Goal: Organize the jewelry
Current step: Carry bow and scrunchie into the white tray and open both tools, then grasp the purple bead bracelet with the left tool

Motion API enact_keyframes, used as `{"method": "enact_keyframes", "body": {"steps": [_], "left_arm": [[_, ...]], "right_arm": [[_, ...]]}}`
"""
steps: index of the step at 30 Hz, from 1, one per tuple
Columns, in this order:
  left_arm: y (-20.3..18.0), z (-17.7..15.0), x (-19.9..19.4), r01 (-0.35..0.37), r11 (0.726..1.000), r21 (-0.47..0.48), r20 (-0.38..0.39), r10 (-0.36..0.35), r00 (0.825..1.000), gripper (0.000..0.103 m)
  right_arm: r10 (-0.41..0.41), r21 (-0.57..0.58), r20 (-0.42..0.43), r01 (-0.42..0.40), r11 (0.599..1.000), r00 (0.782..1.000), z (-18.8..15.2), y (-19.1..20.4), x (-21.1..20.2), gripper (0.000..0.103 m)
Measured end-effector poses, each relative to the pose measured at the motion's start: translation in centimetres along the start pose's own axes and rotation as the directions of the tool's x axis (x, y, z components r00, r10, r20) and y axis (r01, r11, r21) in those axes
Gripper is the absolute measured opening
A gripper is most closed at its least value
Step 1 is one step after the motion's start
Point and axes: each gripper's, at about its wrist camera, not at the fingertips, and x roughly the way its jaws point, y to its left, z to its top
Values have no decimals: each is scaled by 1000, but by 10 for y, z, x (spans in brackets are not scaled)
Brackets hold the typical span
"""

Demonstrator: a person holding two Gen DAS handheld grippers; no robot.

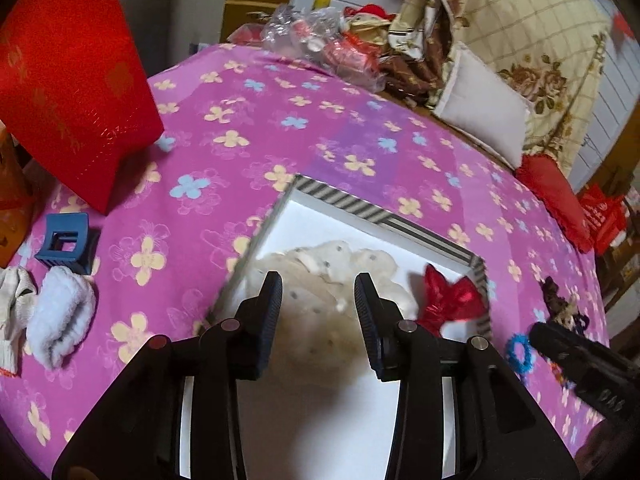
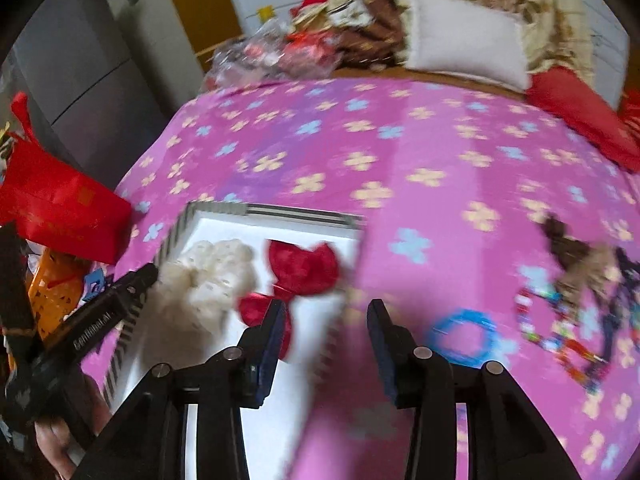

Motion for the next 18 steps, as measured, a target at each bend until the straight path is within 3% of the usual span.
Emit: {"method": "enact_keyframes", "body": {"steps": [11, 18], "left_arm": [[-79, -51, -44, 64, 980, 190, 54, -76, 996, 37], [-135, -96, -40, 165, 947, 275, -87, -147, 985, 38]], "right_arm": [[-106, 172, 31, 99, 980, 994, -82, -147, -81, 43], [-136, 219, 13, 130, 967, 991, -134, -207, -94, 43]]}}
